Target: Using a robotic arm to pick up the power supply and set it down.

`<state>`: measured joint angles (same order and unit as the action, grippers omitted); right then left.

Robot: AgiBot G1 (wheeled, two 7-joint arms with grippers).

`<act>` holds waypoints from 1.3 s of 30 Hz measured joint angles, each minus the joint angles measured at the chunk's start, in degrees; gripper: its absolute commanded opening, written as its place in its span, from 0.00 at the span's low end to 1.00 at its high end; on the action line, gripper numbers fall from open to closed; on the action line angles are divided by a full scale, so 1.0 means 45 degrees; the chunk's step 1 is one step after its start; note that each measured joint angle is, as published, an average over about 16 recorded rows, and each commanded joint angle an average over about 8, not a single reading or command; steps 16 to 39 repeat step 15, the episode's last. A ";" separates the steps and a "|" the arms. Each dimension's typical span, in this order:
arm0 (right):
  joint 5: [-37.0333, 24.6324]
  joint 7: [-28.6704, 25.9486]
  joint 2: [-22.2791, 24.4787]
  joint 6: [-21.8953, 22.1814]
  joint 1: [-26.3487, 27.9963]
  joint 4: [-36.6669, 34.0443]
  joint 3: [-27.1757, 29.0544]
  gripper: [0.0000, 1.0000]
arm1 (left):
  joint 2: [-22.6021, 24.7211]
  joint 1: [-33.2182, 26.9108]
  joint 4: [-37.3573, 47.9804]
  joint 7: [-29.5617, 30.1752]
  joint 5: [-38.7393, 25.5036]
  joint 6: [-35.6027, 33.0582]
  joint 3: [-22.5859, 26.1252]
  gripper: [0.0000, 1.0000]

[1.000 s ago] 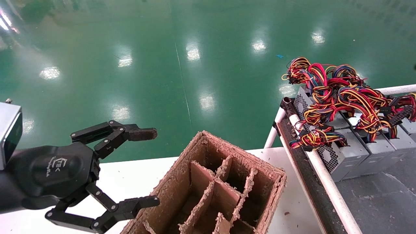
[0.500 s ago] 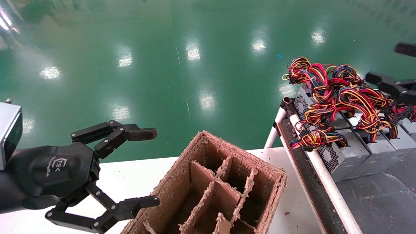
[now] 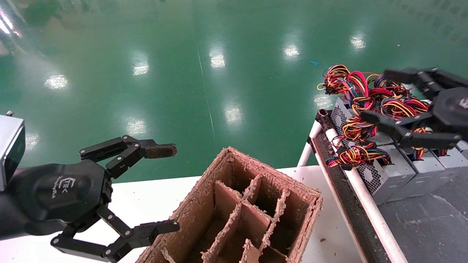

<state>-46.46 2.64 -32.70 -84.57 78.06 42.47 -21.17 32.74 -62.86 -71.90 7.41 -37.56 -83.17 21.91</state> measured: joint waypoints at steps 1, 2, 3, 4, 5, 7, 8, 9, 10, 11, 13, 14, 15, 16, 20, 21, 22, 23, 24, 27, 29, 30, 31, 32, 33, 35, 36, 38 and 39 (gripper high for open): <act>0.0040 -0.0117 -0.0020 -0.0010 -0.0144 0.0271 0.0045 1.00 | 0.0000 0.0000 0.0000 0.0000 0.0000 0.0000 0.0000 1.00; 0.0080 -0.0231 -0.0040 -0.0019 -0.0285 0.0538 0.0089 1.00 | 0.0000 0.0000 0.0000 0.0000 0.0000 0.0000 0.0000 1.00; 0.0119 -0.0346 -0.0060 -0.0029 -0.0427 0.0805 0.0133 1.00 | 0.0000 0.0000 0.0000 0.0000 0.0000 0.0000 0.0000 1.00; 0.0159 -0.0463 -0.0080 -0.0039 -0.0571 0.1076 0.0178 1.00 | 0.0000 0.0000 0.0000 0.0000 0.0000 0.0000 0.0000 1.00; 0.0199 -0.0578 -0.0100 -0.0048 -0.0712 0.1343 0.0222 1.00 | 0.0000 0.0000 0.0000 0.0000 0.0000 0.0000 0.0000 1.00; 0.0278 -0.0809 -0.0140 -0.0068 -0.0997 0.1881 0.0311 1.00 | 0.0000 0.0000 0.0000 0.0000 0.0000 0.0000 0.0000 1.00; 0.0318 -0.0924 -0.0160 -0.0077 -0.1139 0.2147 0.0355 1.00 | 0.0000 0.0000 0.0000 0.0000 0.0000 0.0000 0.0000 1.00; 0.0337 -0.0982 -0.0170 -0.0082 -0.1210 0.2281 0.0377 1.00 | 0.0000 0.0000 0.0000 0.0000 0.0000 0.0000 0.0000 1.00; 0.0358 -0.1040 -0.0180 -0.0087 -0.1282 0.2417 0.0400 1.00 | 0.0000 0.0000 0.0000 0.0000 0.0000 0.0000 0.0001 1.00; 0.0377 -0.1097 -0.0190 -0.0092 -0.1352 0.2550 0.0422 1.00 | 0.0000 0.0000 0.0000 0.0000 0.0000 0.0000 0.0001 1.00; 0.0417 -0.1214 -0.0210 -0.0102 -0.1496 0.2820 0.0467 1.00 | 0.0000 0.0000 0.0000 0.0000 0.0000 0.0000 0.0001 1.00; 0.0437 -0.1271 -0.0220 -0.0106 -0.1566 0.2952 0.0488 1.00 | 0.0000 0.0000 0.0000 0.0000 0.0000 0.0000 0.0001 1.00; 0.0457 -0.1328 -0.0230 -0.0111 -0.1637 0.3087 0.0511 1.00 | 0.0000 0.0000 0.0000 0.0000 0.0000 0.0000 0.0001 1.00; 0.0457 -0.1328 -0.0230 -0.0111 -0.1637 0.3087 0.0511 1.00 | 0.0000 0.0000 0.0000 0.0000 0.0000 0.0000 0.0001 1.00; 0.0457 -0.1328 -0.0230 -0.0111 -0.1637 0.3087 0.0511 1.00 | 0.0000 0.0000 0.0000 0.0000 0.0000 0.0000 0.0001 1.00; 0.0457 -0.1328 -0.0230 -0.0111 -0.1637 0.3087 0.0511 1.00 | 0.0000 0.0000 0.0000 0.0000 0.0000 0.0000 0.0001 1.00; 0.0457 -0.1328 -0.0230 -0.0111 -0.1637 0.3087 0.0511 1.00 | 0.0000 0.0000 0.0000 0.0000 0.0000 0.0000 0.0001 1.00; 0.0457 -0.1328 -0.0230 -0.0111 -0.1637 0.3087 0.0511 1.00 | 0.0000 0.0000 0.0000 0.0000 0.0000 0.0000 0.0001 1.00; 0.0457 -0.1328 -0.0230 -0.0111 -0.1637 0.3087 0.0511 1.00 | 0.0000 0.0000 0.0000 0.0000 0.0000 0.0000 0.0001 1.00; 0.0457 -0.1328 -0.0230 -0.0111 -0.1637 0.3087 0.0511 1.00 | 0.0000 0.0000 0.0000 0.0000 0.0000 0.0000 0.0001 1.00; 0.0457 -0.1328 -0.0230 -0.0111 -0.1637 0.3087 0.0511 1.00 | 0.0000 0.0000 0.0000 0.0000 0.0000 0.0000 0.0001 1.00; 0.0457 -0.1328 -0.0230 -0.0111 -0.1637 0.3087 0.0511 1.00 | 0.0000 0.0000 0.0000 0.0000 0.0000 0.0000 0.0001 1.00; 0.0457 -0.1328 -0.0230 -0.0111 -0.1637 0.3087 0.0511 1.00 | 0.0000 0.0000 0.0000 0.0000 0.0000 0.0000 0.0001 1.00; 0.0457 -0.1328 -0.0230 -0.0111 -0.1637 0.3087 0.0511 1.00 | 0.0000 0.0000 0.0000 0.0000 0.0000 0.0000 0.0001 1.00; 0.0457 -0.1328 -0.0230 -0.0111 -0.1637 0.3087 0.0511 1.00 | 0.0000 0.0000 0.0000 0.0000 0.0000 0.0000 0.0001 1.00; 0.0457 -0.1328 -0.0230 -0.0111 -0.1637 0.3087 0.0511 1.00 | 0.0000 0.0000 0.0000 0.0000 0.0000 0.0000 0.0001 1.00; 0.0457 -0.1328 -0.0230 -0.0111 -0.1637 0.3087 0.0511 1.00 | 0.0000 0.0000 0.0000 0.0000 0.0000 0.0000 0.0001 1.00; 0.0457 -0.1328 -0.0230 -0.0111 -0.1637 0.3087 0.0511 1.00 | 0.0000 0.0000 0.0000 0.0000 0.0000 0.0000 0.0001 1.00; 0.0457 -0.1328 -0.0230 -0.0111 -0.1637 0.3087 0.0511 1.00 | 0.0000 0.0000 0.0000 0.0000 0.0000 0.0000 0.0001 1.00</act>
